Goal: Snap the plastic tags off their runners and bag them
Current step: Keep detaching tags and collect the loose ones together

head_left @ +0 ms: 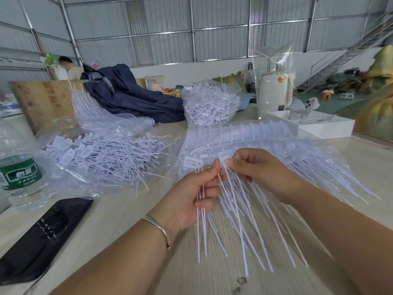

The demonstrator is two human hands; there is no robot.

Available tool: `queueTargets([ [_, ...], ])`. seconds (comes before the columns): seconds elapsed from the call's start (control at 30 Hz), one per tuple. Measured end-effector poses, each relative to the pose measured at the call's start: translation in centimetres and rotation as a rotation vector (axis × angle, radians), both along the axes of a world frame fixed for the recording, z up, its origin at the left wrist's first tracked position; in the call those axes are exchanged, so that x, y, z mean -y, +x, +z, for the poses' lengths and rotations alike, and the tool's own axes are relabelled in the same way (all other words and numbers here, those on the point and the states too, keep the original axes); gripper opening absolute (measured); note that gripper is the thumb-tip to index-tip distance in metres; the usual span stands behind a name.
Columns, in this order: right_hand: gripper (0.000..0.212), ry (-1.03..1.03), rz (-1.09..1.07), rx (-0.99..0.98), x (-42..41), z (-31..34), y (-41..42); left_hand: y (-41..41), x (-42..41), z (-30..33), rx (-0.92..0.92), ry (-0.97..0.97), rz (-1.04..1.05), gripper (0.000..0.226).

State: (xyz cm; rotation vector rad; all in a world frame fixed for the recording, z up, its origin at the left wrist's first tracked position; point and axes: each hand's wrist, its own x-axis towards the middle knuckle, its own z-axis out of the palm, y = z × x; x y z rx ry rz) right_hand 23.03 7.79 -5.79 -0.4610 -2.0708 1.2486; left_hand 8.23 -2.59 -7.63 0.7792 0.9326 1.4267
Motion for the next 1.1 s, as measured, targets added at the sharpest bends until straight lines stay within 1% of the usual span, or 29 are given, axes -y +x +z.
queueTargets([
  [0.1,0.047,0.112,-0.122,-0.067,-0.2,0.3,0.2,-0.3,0.0,0.3,-0.076,-0.052,0.089,0.022],
  [0.17,0.034,0.186,-0.176,-0.056,-0.6,0.2,0.5,-0.6,-0.1,0.4,-0.131,-0.086,0.131,0.018],
  [0.23,0.022,0.279,-0.246,0.064,-0.9,-0.1,0.6,-0.9,0.0,0.4,-0.203,-0.144,0.164,0.014],
  [0.27,0.019,0.336,-0.288,0.150,-0.9,-0.3,0.5,-1.0,0.1,0.4,-0.252,-0.173,0.180,0.015],
  [0.37,0.019,0.531,-0.381,0.391,-0.4,-0.7,-0.1,-1.0,0.2,0.1,-0.506,-0.199,0.248,0.019],
  [0.43,0.019,0.611,-0.423,0.470,0.1,-0.7,-0.4,-0.8,0.2,-0.1,-0.643,-0.178,0.291,0.022],
  [0.5,0.017,0.651,-0.445,0.477,0.4,-0.7,-0.6,-0.6,0.2,-0.2,-0.683,-0.153,0.307,0.024],
  [0.63,0.014,0.751,-0.468,0.515,0.9,-0.8,-1.0,0.0,0.0,-0.4,-0.685,-0.156,0.274,0.025],
  [0.7,0.013,0.720,-0.460,0.480,1.0,-0.8,-1.1,0.0,0.0,-0.5,-0.709,-0.180,0.262,0.023],
  [0.77,0.015,0.642,-0.449,0.402,0.9,-0.6,-1.0,-0.2,0.1,-0.5,-0.662,-0.188,0.253,0.019],
  [0.8,0.016,0.622,-0.455,0.371,0.7,-0.5,-0.8,-0.4,0.1,-0.3,-0.602,-0.184,0.253,0.016],
  [0.87,0.022,0.618,-0.476,0.346,0.2,-0.2,-0.2,-0.8,0.1,0.2,-0.419,-0.169,0.261,0.008],
  [0.9,0.027,0.592,-0.460,0.330,0.0,-0.1,-0.1,-1.1,0.1,0.4,-0.304,-0.160,0.260,0.007],
  [0.97,0.034,0.468,-0.347,0.259,-0.2,-0.3,0.0,-1.3,0.1,0.7,-0.106,-0.134,0.215,0.012],
  [1.03,0.031,0.343,-0.217,0.179,0.0,-0.5,-0.2,-1.2,0.2,0.8,-0.022,-0.106,0.135,0.014],
  [1.1,0.022,0.242,-0.125,0.113,0.2,-0.5,-0.3,-1.0,0.2,0.8,-0.026,-0.084,0.085,0.014],
])
